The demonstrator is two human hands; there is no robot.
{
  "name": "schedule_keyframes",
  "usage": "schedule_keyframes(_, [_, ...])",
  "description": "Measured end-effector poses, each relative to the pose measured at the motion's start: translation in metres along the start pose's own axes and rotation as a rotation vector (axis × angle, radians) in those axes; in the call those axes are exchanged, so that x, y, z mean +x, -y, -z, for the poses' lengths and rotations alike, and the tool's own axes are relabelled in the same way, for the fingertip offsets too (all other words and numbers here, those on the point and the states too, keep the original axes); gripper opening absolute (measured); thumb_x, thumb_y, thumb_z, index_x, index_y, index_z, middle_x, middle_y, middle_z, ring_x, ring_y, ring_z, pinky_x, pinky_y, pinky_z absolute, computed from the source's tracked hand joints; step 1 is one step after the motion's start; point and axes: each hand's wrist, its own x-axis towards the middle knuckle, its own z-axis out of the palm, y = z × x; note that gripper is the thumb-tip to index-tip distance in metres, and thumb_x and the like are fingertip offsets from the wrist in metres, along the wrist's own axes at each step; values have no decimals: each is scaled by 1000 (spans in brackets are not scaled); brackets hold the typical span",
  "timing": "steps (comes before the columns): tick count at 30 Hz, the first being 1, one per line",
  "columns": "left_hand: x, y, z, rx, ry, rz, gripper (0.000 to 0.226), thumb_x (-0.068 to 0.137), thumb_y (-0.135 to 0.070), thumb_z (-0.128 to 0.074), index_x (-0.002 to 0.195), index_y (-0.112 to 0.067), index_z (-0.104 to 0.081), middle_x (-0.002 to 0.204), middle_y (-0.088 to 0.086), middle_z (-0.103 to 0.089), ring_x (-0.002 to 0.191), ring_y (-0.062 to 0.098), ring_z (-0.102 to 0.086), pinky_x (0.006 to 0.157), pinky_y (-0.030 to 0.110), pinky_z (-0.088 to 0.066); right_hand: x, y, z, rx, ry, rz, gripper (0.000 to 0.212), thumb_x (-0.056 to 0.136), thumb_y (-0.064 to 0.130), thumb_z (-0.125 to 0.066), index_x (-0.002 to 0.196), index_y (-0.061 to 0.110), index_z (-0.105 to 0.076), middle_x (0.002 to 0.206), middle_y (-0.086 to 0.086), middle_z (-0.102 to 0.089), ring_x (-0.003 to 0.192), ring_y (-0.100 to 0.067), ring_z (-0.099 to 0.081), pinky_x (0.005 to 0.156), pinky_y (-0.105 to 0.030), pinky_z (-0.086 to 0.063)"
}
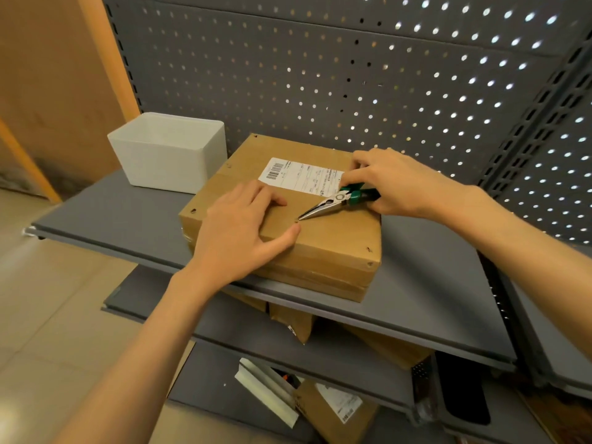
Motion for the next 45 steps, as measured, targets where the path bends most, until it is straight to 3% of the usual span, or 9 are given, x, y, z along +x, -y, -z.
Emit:
schedule_keyframes(5, [0, 1, -2, -4, 0, -1, 48, 81, -61, -41, 102, -22, -60, 103, -5, -59, 92, 11, -54, 70, 20, -32, 2, -2, -9, 13, -96, 16, 39, 75, 3, -64, 111, 19, -65, 103, -8, -57, 88, -29, -52, 73, -44, -45])
schedule_keyframes(8, [1, 2, -2, -16, 6, 4, 49, 81, -61, -40, 103, -23, -60, 104, -5, -59, 94, 11, -53, 72, 21, -34, 1, -1, -18, 8, -174, 11, 36, 68, -2, -65, 99, 16, -68, 91, -8, -59, 78, -28, -53, 62, -35, -41])
schedule_keyframes(12, [0, 1, -3, -12, -7, 3, 49, 81, -61, -40, 103, -22, -61, 103, -4, -60, 93, 12, -54, 71, 21, -35, 0, 0, -23, -31, -229, 1, 30, 64, -1, -68, 89, 15, -67, 81, -5, -60, 70, -27, -54, 53, -19, -17])
schedule_keyframes(19, [0, 0, -4, -21, -23, -6, 48, 82, -59, -41, 101, -21, -61, 102, -4, -61, 92, 12, -55, 71, 20, -35, -1, 3, -21, -65, -279, 6, 28, 56, 0, -71, 79, 15, -65, 71, -2, -59, 60, -24, -51, 55, -13, -6])
schedule_keyframes(21, [0, 0, -3, -18, -27, -2, 47, 81, -59, -42, 101, -21, -61, 101, -5, -60, 91, 11, -54, 71, 19, -33, -1, 2, -23, -57, -282, 6, 28, 55, -1, -69, 78, 15, -64, 69, -1, -57, 59, -22, -48, 53, -13, -8])
schedule_keyframes(27, [0, 0, -2, -16, -39, -4, 45, 81, -59, -43, 100, -21, -61, 99, -5, -60, 90, 10, -53, 71, 15, -28, 7, 3, -34, 31, -410, -31, 29, 62, 1, -56, 88, 10, -67, 76, -4, -62, 67, -30, -55, 50, -27, -38])
schedule_keyframes(33, [0, 0, -3, -17, -35, -6, 46, 81, -59, -43, 101, -21, -62, 100, -5, -60, 90, 10, -54, 71, 16, -30, 8, 3, -38, 87, -449, -55, 31, 67, 0, -59, 94, 11, -69, 79, -5, -63, 71, -30, -56, 54, -29, -41])
schedule_keyframes(40, [-1, 0, -3, -15, -35, -9, 45, 82, -59, -42, 101, -23, -61, 102, -6, -60, 91, 8, -52, 70, 15, -27, 6, 5, -37, 145, -420, -116, 31, 70, 2, -58, 98, 14, -68, 80, -2, -62, 74, -30, -57, 58, -40, -50])
schedule_keyframes(45, [-1, 2, -4, -14, -28, -21, 45, 82, -60, -41, 102, -27, -63, 104, -7, -59, 93, 8, -51, 71, 18, -29, 5, 7, -37, 140, -388, -161, 33, 72, 5, -56, 101, 17, -67, 84, -1, -63, 78, -29, -57, 59, -32, -44])
